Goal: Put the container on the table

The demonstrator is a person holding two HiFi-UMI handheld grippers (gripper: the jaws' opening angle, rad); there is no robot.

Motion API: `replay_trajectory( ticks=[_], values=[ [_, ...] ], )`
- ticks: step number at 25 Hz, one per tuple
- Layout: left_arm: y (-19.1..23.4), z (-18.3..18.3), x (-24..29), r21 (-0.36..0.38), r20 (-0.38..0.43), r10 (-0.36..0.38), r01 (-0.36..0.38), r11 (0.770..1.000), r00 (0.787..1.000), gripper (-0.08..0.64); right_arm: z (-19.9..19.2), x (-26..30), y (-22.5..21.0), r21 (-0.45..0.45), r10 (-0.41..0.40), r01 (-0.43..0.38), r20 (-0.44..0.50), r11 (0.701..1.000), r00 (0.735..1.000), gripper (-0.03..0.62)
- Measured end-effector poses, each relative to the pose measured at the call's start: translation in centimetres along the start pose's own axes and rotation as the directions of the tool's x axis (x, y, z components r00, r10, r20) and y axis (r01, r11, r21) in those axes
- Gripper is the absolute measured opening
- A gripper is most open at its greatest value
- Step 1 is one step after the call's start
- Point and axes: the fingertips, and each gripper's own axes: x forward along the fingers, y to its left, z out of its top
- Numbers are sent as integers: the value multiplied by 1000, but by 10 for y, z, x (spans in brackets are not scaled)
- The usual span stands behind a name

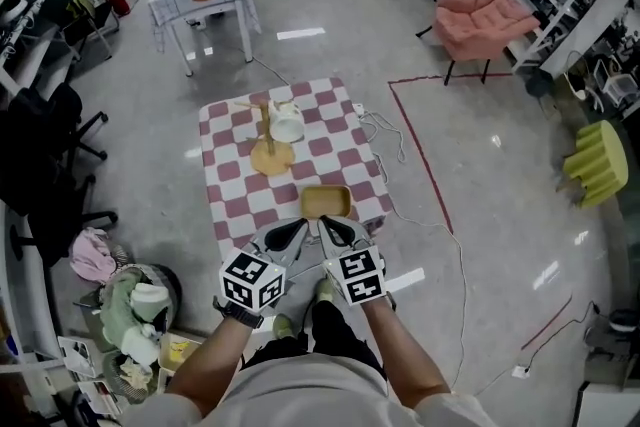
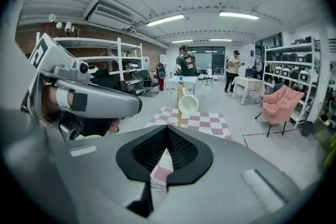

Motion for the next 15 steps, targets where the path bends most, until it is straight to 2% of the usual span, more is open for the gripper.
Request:
replay_trajectory(
  ticks=[15],
  values=[
    [-38,67,-41,82,102,-31,23,996,994,5,72,-58,19,31,-53,48,179,998,982,9]
  ],
)
